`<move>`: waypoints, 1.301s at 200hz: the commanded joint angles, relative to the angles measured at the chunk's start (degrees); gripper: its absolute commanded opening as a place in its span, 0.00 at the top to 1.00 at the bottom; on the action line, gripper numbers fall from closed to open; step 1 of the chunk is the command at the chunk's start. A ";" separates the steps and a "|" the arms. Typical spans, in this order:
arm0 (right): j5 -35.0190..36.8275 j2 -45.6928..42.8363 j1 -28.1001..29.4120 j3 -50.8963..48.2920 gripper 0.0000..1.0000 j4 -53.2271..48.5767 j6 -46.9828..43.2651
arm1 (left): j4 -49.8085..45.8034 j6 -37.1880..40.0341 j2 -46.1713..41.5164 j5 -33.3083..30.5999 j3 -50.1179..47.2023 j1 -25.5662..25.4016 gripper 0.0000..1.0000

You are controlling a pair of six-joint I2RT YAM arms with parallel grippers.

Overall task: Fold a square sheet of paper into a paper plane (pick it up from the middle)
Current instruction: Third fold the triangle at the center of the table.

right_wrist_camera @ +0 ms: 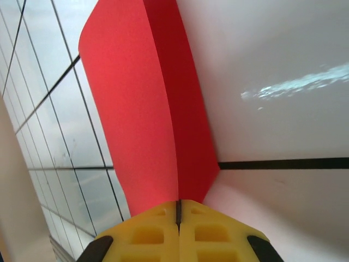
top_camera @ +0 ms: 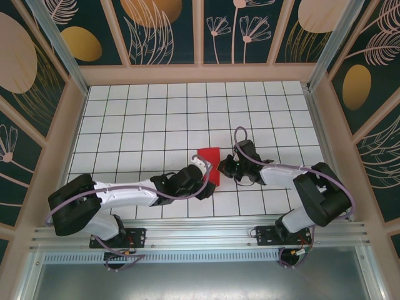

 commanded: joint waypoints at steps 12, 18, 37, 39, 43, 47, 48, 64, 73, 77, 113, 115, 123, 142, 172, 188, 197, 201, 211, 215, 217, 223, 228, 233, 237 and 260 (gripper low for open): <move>3.68 -1.84 0.89 -0.38 0.99 2.43 4.98 | 1.73 3.76 1.45 -8.19 0.10 -3.74 0.37; 3.61 -1.87 0.87 -0.37 0.99 2.39 4.97 | 2.08 4.16 2.28 -9.07 0.46 -4.09 0.36; 3.46 -2.19 0.87 -0.40 0.99 2.14 4.88 | 2.61 5.95 4.75 -11.52 1.78 -5.06 0.32; 3.50 -2.20 0.86 -0.40 0.99 2.08 4.88 | 2.70 6.17 4.95 -11.65 1.89 -5.13 0.32; 3.51 -2.23 0.90 -0.43 0.99 2.02 4.88 | 3.06 6.61 5.31 -11.86 2.05 -5.31 0.30; 3.51 -2.35 0.87 -0.40 0.99 1.94 4.88 | 3.25 7.06 5.78 -12.05 2.22 -5.44 0.27; 3.51 -2.35 0.89 -0.39 0.99 1.91 4.84 | 3.30 7.15 5.85 -12.06 2.25 -5.53 0.26; 3.31 -2.34 0.83 -0.27 0.99 1.63 4.55 | 3.82 8.35 7.48 -12.73 3.12 -5.91 0.26; 3.15 -2.32 0.91 -0.20 0.98 1.47 4.45 | 4.19 8.55 8.35 -13.46 3.62 -6.06 0.25; 3.06 -2.31 0.89 -0.14 0.98 1.45 4.44 | 4.30 8.65 8.86 -13.83 3.87 -6.05 0.25; 2.80 -2.44 0.88 0.00 0.98 0.95 3.98 | 5.46 8.79 11.69 -17.48 6.03 -6.05 0.29; 2.80 -2.44 0.90 0.05 0.98 0.84 3.89 | 5.50 8.77 11.78 -17.62 6.14 -6.06 0.30; 2.89 -2.35 0.90 0.08 0.98 0.62 3.70 | 5.68 8.87 11.98 -18.15 6.32 -6.00 0.33; 3.14 -2.51 0.83 0.16 0.98 -0.40 3.07 | 6.20 9.22 11.92 -18.77 6.34 -6.06 0.46; 3.16 -2.70 0.72 0.24 0.96 -1.61 1.88 | 7.70 9.40 10.07 -18.00 4.57 -6.06 0.72; 2.98 -2.68 0.68 0.50 0.94 -2.25 1.12 | 7.74 9.42 9.48 -17.81 4.13 -6.06 0.84; 2.97 -2.66 0.66 0.68 0.94 -2.71 0.65 | 7.67 9.44 9.44 -17.68 4.09 -6.06 0.90; 2.90 -2.70 0.68 0.76 0.94 -2.84 0.47 | 7.70 9.52 9.44 -17.71 4.10 -6.05 0.92; 2.85 -2.76 0.73 0.85 0.93 -3.20 0.10 | 7.57 9.29 9.53 -17.84 4.12 -6.06 0.98; 2.81 -2.77 0.69 0.98 0.93 -3.40 -0.09 | 7.41 9.35 9.55 -18.00 4.18 -6.06 0.99; 2.80 -2.72 0.61 1.02 0.93 -3.52 -0.29 | 7.46 9.31 9.53 -18.03 4.20 -6.06 1.00; 2.87 -2.84 0.56 1.31 0.92 -4.04 -0.81 | 7.47 9.27 9.54 -17.89 4.16 -6.06 1.00; 3.02 -2.80 0.58 1.51 0.92 -4.60 -1.18 | 7.45 9.13 9.53 -18.10 4.21 -6.06 1.00; 3.15 -2.90 0.62 1.64 0.92 -5.02 -1.45 | 7.28 9.06 9.53 -18.30 4.29 -6.06 1.00; 3.16 -2.95 0.54 1.77 0.91 -5.22 -1.74 | 7.22 8.94 9.53 -18.44 4.26 -6.06 1.00; 3.02 -3.42 0.56 2.16 0.90 -6.02 -2.72 | 7.16 8.58 9.33 -18.20 4.30 -6.06 1.00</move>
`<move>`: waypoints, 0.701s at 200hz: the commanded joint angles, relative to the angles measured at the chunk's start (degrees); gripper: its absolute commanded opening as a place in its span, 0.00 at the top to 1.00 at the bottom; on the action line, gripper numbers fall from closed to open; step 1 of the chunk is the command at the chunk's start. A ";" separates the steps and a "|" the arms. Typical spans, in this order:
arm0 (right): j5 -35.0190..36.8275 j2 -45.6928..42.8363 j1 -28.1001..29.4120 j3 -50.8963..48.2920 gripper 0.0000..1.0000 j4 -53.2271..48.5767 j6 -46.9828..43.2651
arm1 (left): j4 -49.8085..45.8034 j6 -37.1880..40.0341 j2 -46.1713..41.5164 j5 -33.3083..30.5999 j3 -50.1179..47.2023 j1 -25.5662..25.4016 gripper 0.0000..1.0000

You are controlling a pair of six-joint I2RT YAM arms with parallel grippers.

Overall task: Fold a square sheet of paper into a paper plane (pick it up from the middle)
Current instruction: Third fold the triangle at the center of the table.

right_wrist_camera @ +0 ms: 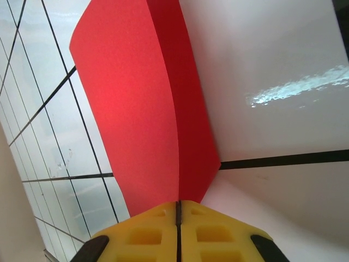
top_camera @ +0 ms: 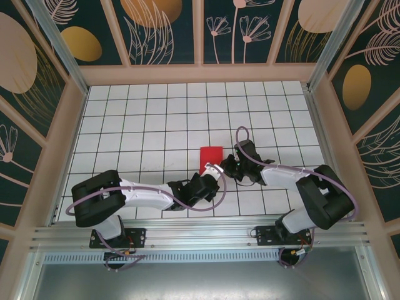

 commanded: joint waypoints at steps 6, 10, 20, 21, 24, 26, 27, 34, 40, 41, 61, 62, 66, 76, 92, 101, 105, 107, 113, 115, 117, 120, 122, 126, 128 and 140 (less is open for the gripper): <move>0.47 -1.83 0.09 1.47 0.91 -2.51 -2.45 | 0.68 -0.66 -1.62 -1.15 -0.44 -0.29 1.00; 0.47 -1.86 0.09 1.52 0.91 -2.46 -2.46 | 0.64 -0.60 -1.64 -1.15 -0.44 -0.29 1.00; 0.38 -1.90 0.01 1.65 0.91 -2.53 -2.46 | 0.82 -0.82 -1.90 -1.14 -0.69 -0.29 1.00; 0.34 -1.87 -0.05 1.72 0.91 -2.53 -2.50 | 0.83 -0.84 -1.91 -1.14 -0.65 -0.29 1.00; 0.30 -1.90 -0.11 1.82 0.90 -2.60 -2.54 | 0.85 -0.82 -1.98 -1.08 -0.82 -0.29 1.00; 0.23 -1.82 -0.05 1.86 0.90 -2.58 -2.55 | 0.94 -0.78 -2.06 -0.96 -0.87 -0.29 1.00; 0.21 -1.84 -0.04 1.82 0.90 -2.62 -2.55 | 0.94 -0.82 -2.07 -0.96 -0.96 -0.29 1.00; 0.27 -1.78 -0.18 2.04 0.86 -2.97 -2.87 | 1.02 -0.90 -2.32 -0.93 -1.11 -0.21 1.00; 0.41 -1.85 -0.25 2.21 0.80 -3.36 -3.10 | 1.17 -1.17 -2.56 -1.03 -1.35 -0.29 1.00; 0.44 -1.85 -0.23 2.22 0.80 -3.41 -3.13 | 1.19 -1.23 -2.63 -1.08 -1.42 -0.29 1.00; 1.09 -2.96 -0.79 2.49 0.71 -4.79 -4.13 | 2.13 -1.86 -3.60 -0.66 -2.57 -0.04 1.00; 1.22 -3.07 -0.85 2.53 0.70 -4.86 -4.17 | 2.20 -1.84 -3.68 -0.59 -2.56 0.01 1.00; 1.55 -3.48 -1.03 2.59 0.68 -5.44 -4.37 | 2.25 -1.95 -3.88 -0.20 -2.88 0.18 1.00; 2.03 -4.58 -1.70 2.66 0.68 -6.52 -5.26 | 2.56 -2.33 -4.33 0.63 -3.27 0.52 1.00; 2.12 -6.49 -1.88 3.12 0.67 -8.08 -6.44 | 3.56 -2.87 -5.27 2.90 -4.28 1.18 1.00; 2.43 -7.47 -3.76 3.71 0.64 -9.16 -7.44 | 3.84 -3.13 -5.79 3.73 -4.72 1.62 1.00; 2.60 -7.88 -4.01 4.00 0.63 -9.72 -7.83 | 3.88 -3.23 -6.00 3.99 -4.88 1.70 1.00; 2.71 -8.04 -4.10 4.21 0.63 -10.09 -8.11 | 3.85 -3.25 -6.10 4.15 -4.91 1.83 1.00; 3.11 -8.58 -4.39 4.86 0.62 -10.92 -8.75 | 3.93 -3.47 -6.41 4.56 -5.16 2.18 1.00; 3.24 -8.72 -4.42 5.01 0.62 -11.20 -8.91 | 3.95 -3.53 -6.46 4.77 -5.16 2.28 1.00; 3.33 -8.87 -4.47 5.14 0.62 -11.43 -9.17 | 3.98 -3.55 -6.58 4.87 -5.23 2.39 1.00; 3.51 -9.07 -4.58 5.35 0.62 -11.69 -9.52 | 4.00 -3.58 -6.77 4.98 -5.29 2.58 1.00; 3.60 -9.20 -4.60 5.51 0.62 -11.90 -9.72 | 4.01 -3.65 -6.92 5.12 -5.32 2.67 1.00; 3.71 -9.36 -4.76 5.85 0.62 -12.35 -10.03 | 4.12 -3.67 -7.12 5.39 -5.44 2.84 1.00; 3.78 -9.45 -4.84 5.97 0.62 -12.51 -10.20 | 4.22 -3.74 -7.25 5.60 -5.51 2.93 1.00; 3.78 -9.73 -5.29 6.75 0.64 -13.28 -10.73 | 4.71 -3.72 -7.70 6.88 -5.72 3.59 1.00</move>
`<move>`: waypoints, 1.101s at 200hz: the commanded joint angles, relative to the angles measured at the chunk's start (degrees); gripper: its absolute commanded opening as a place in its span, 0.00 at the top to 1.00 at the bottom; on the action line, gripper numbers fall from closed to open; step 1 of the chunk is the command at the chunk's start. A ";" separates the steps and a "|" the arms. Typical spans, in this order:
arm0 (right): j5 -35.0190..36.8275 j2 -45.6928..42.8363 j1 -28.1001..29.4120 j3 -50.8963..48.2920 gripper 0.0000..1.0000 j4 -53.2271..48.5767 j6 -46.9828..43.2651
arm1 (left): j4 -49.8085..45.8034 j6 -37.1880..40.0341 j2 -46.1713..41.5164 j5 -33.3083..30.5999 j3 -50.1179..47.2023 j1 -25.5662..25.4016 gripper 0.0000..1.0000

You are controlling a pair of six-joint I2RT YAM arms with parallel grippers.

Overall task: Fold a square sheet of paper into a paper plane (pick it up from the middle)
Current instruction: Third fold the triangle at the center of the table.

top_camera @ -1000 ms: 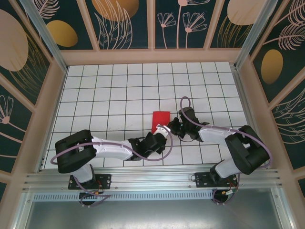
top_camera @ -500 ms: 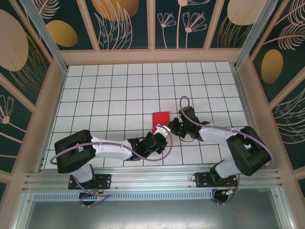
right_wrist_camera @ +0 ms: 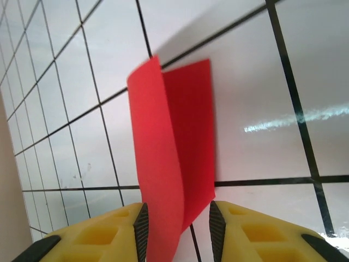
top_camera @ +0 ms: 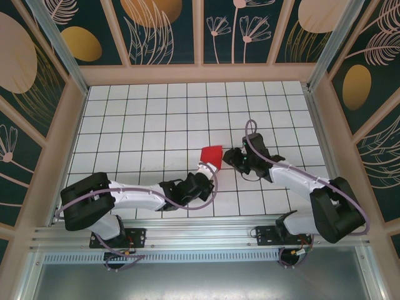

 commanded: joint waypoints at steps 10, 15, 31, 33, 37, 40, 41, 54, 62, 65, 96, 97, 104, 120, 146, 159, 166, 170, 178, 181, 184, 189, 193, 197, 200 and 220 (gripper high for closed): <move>0.74 -1.83 -0.74 3.55 0.67 -3.38 -4.24 | 2.66 -1.15 -2.14 3.83 -0.83 1.75 1.00; 0.20 -1.63 -0.74 3.91 0.68 -3.01 -4.69 | 2.64 -1.08 -2.07 4.30 -0.74 1.89 1.00; -2.36 -0.14 -0.58 5.62 0.74 -2.14 -6.36 | 2.48 -0.87 -1.49 5.70 -0.39 2.29 1.00; -2.71 0.22 -0.57 5.93 0.74 -2.03 -6.57 | 2.46 -0.87 -1.36 5.81 -0.38 2.29 1.00; -3.50 1.00 -0.50 6.54 0.75 -1.97 -7.13 | 2.45 -0.92 -1.22 6.33 -0.31 2.42 1.00; -4.07 1.61 -0.41 7.09 0.77 -2.04 -7.48 | 2.48 -0.90 -1.07 6.58 -0.17 2.45 1.00; -4.22 1.91 -0.40 7.25 0.77 -2.08 -7.66 | 2.49 -0.93 -0.98 6.67 -0.15 2.46 1.00; -5.09 5.39 0.32 9.93 0.81 -3.39 -9.56 | 2.43 -1.08 -0.42 7.69 0.20 2.55 1.00; -5.39 7.94 0.77 11.68 0.82 -4.64 -10.83 | 2.47 -1.21 -0.13 7.88 0.39 2.63 1.00; -5.55 8.84 0.95 12.41 0.83 -5.02 -11.37 | 2.53 -1.23 -0.03 8.01 0.45 2.64 1.00; -6.65 17.81 2.08 17.94 0.88 -8.32 -15.93 | 2.25 -1.23 0.80 9.63 1.40 3.24 1.00; -6.61 18.05 2.08 18.08 0.88 -8.38 -16.06 | 2.24 -1.23 0.83 9.69 1.42 3.25 1.00; -6.33 19.69 2.08 19.09 0.89 -9.18 -16.94 | 2.14 -1.25 0.93 10.04 1.44 3.42 1.00; -5.65 23.12 2.08 21.01 0.89 -10.70 -19.72 | 2.06 -1.47 0.94 10.77 1.37 3.94 1.00; -3.79 28.12 2.05 24.10 0.90 -13.71 -24.12 | 2.39 -1.75 0.94 12.96 1.17 5.00 1.00; -4.10 29.64 2.08 24.69 0.90 -14.11 -26.24 | 2.43 -1.94 1.18 14.74 1.35 5.69 1.00; -4.39 30.25 2.08 24.90 0.90 -14.23 -27.12 | 2.27 -1.90 1.44 15.47 1.52 6.04 1.00; -4.66 30.62 2.08 25.05 0.90 -14.32 -27.65 | 2.08 -1.97 1.59 15.75 1.70 6.21 1.00; -5.16 31.35 2.08 25.40 0.90 -14.70 -28.66 | 2.01 -2.16 1.84 16.28 1.79 6.56 1.00; -5.17 31.59 2.08 25.50 0.90 -14.88 -29.07 | 2.04 -2.21 1.89 16.47 1.87 6.71 1.00; -5.17 31.83 2.08 25.58 0.90 -15.01 -29.50 | 1.99 -2.34 1.97 16.63 1.88 6.83 1.00; -5.25 32.20 3.10 25.77 0.90 -15.32 -30.28 | 2.10 -2.55 2.14 17.06 1.92 7.09 1.00; -5.26 32.51 3.21 25.85 0.90 -15.59 -30.83 | 2.19 -2.69 2.29 17.47 1.96 7.32 1.00; -5.05 32.72 3.22 25.99 0.90 -15.84 -31.36 | 2.23 -2.81 2.41 17.90 2.12 7.59 1.00; -4.89 32.84 3.30 26.03 0.90 -16.02 -31.70 | 2.15 -2.95 2.51 18.26 2.21 7.76 1.00; -4.73 33.11 3.28 26.08 0.90 -16.45 -33.77 | 2.01 -3.42 3.04 19.56 2.84 8.87 1.00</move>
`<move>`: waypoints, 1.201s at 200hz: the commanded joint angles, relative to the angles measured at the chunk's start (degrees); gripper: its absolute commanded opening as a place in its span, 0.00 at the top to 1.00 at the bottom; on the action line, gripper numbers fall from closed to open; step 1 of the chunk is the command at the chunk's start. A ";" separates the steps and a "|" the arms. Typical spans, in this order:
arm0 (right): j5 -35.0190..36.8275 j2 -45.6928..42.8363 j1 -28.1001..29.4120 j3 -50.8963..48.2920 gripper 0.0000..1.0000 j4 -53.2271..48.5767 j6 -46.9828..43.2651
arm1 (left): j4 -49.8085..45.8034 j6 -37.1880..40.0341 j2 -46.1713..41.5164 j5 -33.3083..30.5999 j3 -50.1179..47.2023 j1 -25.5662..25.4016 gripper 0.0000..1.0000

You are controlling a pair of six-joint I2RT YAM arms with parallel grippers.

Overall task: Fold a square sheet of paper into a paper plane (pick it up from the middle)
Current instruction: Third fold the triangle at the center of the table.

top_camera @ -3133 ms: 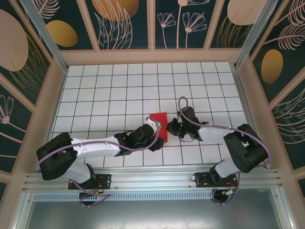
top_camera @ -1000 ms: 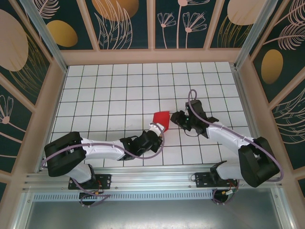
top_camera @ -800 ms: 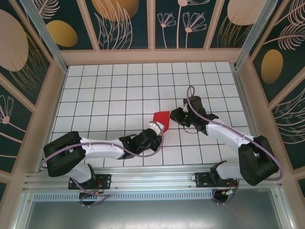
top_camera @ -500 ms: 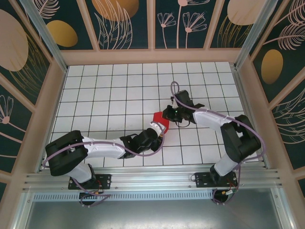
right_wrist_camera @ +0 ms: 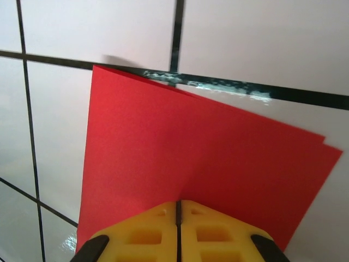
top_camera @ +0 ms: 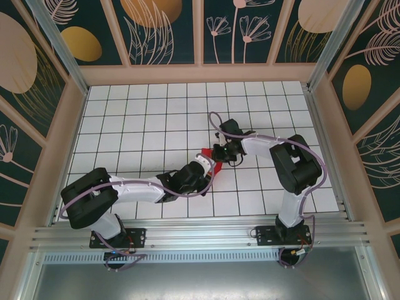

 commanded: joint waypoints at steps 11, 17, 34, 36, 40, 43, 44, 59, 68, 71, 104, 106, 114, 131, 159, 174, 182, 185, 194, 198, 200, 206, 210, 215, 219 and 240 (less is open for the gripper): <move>-0.12 1.48 0.81 1.18 0.90 -3.41 -6.07 | 0.95 -1.62 1.40 3.74 2.00 1.95 1.00; -0.18 1.42 0.81 1.17 0.90 -3.43 -6.58 | 1.03 -1.72 1.65 4.42 2.08 2.36 1.00; -0.73 1.61 0.81 1.44 0.91 -3.67 -7.82 | 0.88 -2.19 2.36 5.77 2.50 3.44 1.00; -0.74 1.64 0.77 1.43 0.91 -3.67 -7.91 | 0.89 -2.20 2.40 5.85 2.49 3.54 1.00; -0.70 1.59 0.81 1.43 0.91 -3.68 -8.19 | 0.96 -2.29 2.46 6.03 2.50 3.73 1.00; -0.71 1.56 0.81 1.43 0.91 -3.68 -8.31 | 0.96 -2.29 2.48 6.02 2.48 3.83 1.00; -0.76 1.57 0.81 1.43 0.91 -3.67 -8.41 | 1.00 -2.38 2.47 6.04 2.48 3.88 1.00; -0.93 1.50 0.77 1.45 0.91 -3.68 -8.99 | 1.52 -2.81 2.56 6.88 2.31 4.69 1.00; -1.11 1.58 0.81 1.38 0.91 -3.69 -9.21 | 1.50 -2.95 2.72 7.13 2.31 5.19 1.00; -1.09 1.61 0.81 1.40 0.91 -3.74 -9.25 | 1.49 -2.99 2.73 7.11 2.26 5.40 1.00; -1.85 1.56 0.81 1.17 0.91 -3.07 -9.10 | 3.13 -3.83 3.14 9.12 1.09 7.31 1.00; -1.90 1.56 0.81 1.17 0.91 -3.06 -9.04 | 3.19 -3.88 3.23 9.24 1.08 7.46 1.00; -2.11 1.52 0.81 1.09 0.91 -2.93 -9.06 | 3.27 -3.88 3.51 9.51 1.23 7.67 1.00; -2.05 1.55 0.79 1.15 0.91 -2.80 -8.86 | 2.85 -3.52 4.20 9.42 1.56 8.09 1.00; -1.77 1.50 0.81 1.09 0.90 -2.63 -8.17 | 2.85 -3.86 4.84 8.83 1.13 8.32 1.00; -1.76 1.51 0.77 1.04 0.90 -2.53 -7.80 | 3.45 -4.77 4.85 8.29 0.20 8.27 1.00; -1.83 1.55 0.81 0.95 0.90 -2.48 -7.55 | 3.94 -5.31 4.88 7.97 -0.28 8.26 1.00; -1.90 1.51 0.81 0.91 0.90 -2.45 -7.49 | 4.04 -5.42 4.92 7.95 -0.26 8.26 1.00; -1.78 1.37 0.81 0.74 0.90 -2.23 -7.25 | 4.03 -5.64 5.01 7.83 -0.42 8.28 1.00; -1.77 1.35 0.80 0.65 0.90 -2.12 -7.18 | 4.04 -5.86 5.10 7.69 -0.41 8.26 1.00; -1.77 1.37 0.81 0.60 0.90 -2.05 -7.11 | 4.03 -5.88 5.10 7.65 -0.42 8.29 1.00; -1.86 1.35 0.81 0.48 0.90 -1.94 -7.01 | 4.04 -5.93 5.10 7.36 -0.54 8.31 1.00; -1.90 1.37 0.81 0.39 0.90 -1.85 -6.91 | 4.03 -5.96 5.07 7.10 -0.64 8.30 1.00; -2.02 1.33 0.81 0.36 0.90 -1.75 -6.81 | 4.11 -6.07 4.94 6.77 -0.85 8.36 1.00; -2.15 1.32 0.81 0.25 0.90 -1.73 -6.70 | 4.20 -6.07 4.85 6.58 -0.93 8.31 1.00; -2.39 1.31 0.81 -0.13 0.90 -1.40 -6.63 | 3.81 -5.01 5.00 6.05 -0.74 8.39 1.00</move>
